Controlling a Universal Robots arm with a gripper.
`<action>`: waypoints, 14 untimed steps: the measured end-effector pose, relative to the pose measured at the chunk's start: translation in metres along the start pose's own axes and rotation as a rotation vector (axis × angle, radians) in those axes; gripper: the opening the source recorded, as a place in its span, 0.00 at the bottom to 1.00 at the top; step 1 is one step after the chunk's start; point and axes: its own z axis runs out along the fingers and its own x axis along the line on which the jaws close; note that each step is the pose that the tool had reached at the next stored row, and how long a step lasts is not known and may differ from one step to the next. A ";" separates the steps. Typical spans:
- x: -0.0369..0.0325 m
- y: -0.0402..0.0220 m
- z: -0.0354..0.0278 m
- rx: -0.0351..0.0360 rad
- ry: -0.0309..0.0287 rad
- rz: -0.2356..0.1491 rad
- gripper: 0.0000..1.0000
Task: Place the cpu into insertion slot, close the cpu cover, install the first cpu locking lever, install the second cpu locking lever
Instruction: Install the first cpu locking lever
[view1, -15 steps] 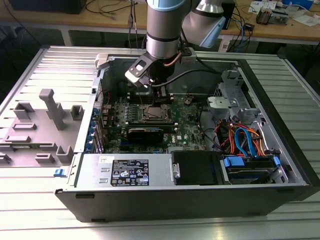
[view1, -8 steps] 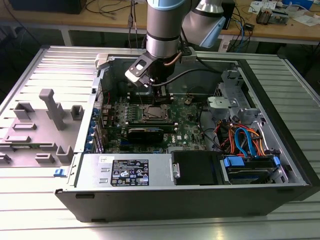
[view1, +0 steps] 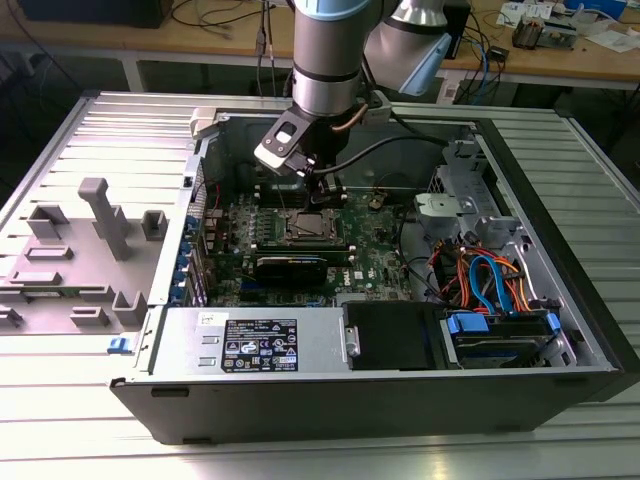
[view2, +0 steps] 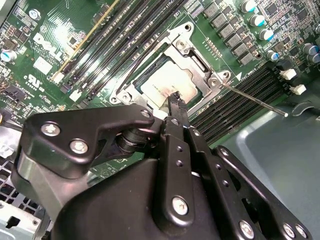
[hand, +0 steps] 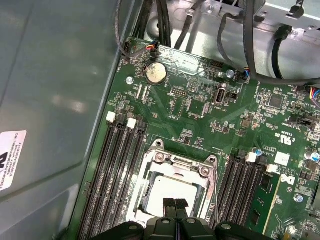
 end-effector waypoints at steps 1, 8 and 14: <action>0.0000 0.0000 0.0000 0.0000 0.0000 0.000 0.11; 0.0000 0.0000 0.0000 0.0000 -0.0003 -0.023 0.11; 0.0000 0.0000 -0.0040 -0.0001 -0.0002 -0.028 0.11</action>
